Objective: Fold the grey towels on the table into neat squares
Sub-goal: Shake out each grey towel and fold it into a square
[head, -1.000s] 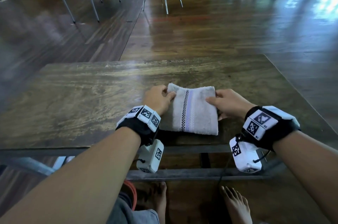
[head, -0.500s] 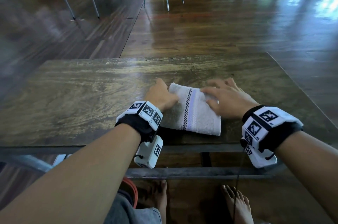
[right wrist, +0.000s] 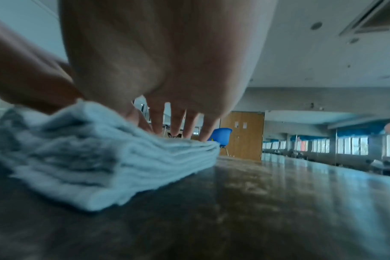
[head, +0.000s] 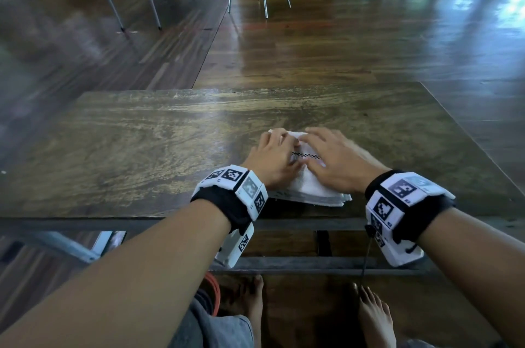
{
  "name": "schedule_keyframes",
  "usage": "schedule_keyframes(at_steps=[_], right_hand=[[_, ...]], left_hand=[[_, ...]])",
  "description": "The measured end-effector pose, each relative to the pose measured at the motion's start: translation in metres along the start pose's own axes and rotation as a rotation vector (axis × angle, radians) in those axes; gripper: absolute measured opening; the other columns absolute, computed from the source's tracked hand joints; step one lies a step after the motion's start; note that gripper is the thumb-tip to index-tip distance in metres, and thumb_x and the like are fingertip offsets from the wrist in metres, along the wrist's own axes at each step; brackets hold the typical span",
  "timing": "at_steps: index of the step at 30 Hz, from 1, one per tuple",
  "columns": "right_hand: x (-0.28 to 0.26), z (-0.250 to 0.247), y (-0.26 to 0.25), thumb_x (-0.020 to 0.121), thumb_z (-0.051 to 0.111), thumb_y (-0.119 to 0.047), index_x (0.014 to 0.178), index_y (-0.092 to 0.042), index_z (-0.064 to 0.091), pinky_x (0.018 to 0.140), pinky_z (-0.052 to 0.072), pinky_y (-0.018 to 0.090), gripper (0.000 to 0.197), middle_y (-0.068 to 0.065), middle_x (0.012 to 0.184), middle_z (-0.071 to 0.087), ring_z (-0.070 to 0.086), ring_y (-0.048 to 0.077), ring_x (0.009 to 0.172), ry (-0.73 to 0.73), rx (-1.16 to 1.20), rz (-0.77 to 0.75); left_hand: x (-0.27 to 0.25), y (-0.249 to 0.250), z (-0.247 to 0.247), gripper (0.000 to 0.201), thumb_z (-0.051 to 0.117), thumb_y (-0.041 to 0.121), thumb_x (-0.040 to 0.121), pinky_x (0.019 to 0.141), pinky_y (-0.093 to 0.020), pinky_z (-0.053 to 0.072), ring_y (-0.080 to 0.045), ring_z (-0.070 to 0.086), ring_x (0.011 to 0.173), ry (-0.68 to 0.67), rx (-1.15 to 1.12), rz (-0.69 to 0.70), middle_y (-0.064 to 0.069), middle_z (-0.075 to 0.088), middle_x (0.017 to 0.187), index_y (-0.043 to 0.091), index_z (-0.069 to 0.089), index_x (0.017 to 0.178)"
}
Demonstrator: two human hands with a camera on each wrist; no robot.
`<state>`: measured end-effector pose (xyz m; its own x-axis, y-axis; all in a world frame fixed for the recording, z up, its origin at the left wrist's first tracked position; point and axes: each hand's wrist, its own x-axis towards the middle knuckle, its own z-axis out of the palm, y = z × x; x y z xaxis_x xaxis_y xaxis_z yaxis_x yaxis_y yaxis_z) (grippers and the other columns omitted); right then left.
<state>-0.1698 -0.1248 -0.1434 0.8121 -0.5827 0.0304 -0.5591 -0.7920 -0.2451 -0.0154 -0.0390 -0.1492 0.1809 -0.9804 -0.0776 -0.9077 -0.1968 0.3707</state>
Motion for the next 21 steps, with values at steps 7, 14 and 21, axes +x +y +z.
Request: schedule_keyframes(at_steps=[7, 14, 21], right_hand=[[-0.005, 0.023, 0.005, 0.106, 0.015, -0.051, 0.159, -0.03, -0.01, 0.124, -0.006, 0.045, 0.063, -0.006, 0.167, -0.021, -0.02, 0.014, 0.153, -0.278, -0.025, 0.087], [-0.01, 0.02, 0.018, 0.092, 0.012, -0.077, 0.157, -0.027, -0.021, 0.123, -0.007, 0.051, 0.088, -0.01, 0.162, -0.031, -0.027, 0.008, 0.149, -0.306, 0.017, 0.239], [-0.013, 0.016, 0.015, 0.094, 0.017, -0.075, 0.157, -0.024, -0.022, 0.124, -0.008, 0.048, 0.09, -0.009, 0.161, -0.033, -0.029, 0.009, 0.148, -0.323, 0.066, 0.25]], left_hand=[[0.002, -0.014, 0.014, 0.065, 0.014, 0.056, 0.101, 0.119, -0.05, -0.011, -0.007, -0.023, 0.149, -0.204, 0.057, -0.086, 0.016, -0.023, 0.162, 0.032, -0.009, 0.156], [-0.001, -0.021, 0.011, 0.066, 0.011, 0.062, 0.098, 0.119, -0.051, -0.017, -0.013, -0.024, 0.149, -0.233, -0.012, -0.15, 0.025, -0.027, 0.157, 0.04, -0.019, 0.153], [-0.001, -0.01, 0.008, 0.084, 0.026, 0.064, 0.093, 0.122, -0.054, 0.0, -0.025, -0.004, 0.154, -0.104, 0.024, -0.374, 0.0, -0.007, 0.167, 0.02, -0.005, 0.158]])
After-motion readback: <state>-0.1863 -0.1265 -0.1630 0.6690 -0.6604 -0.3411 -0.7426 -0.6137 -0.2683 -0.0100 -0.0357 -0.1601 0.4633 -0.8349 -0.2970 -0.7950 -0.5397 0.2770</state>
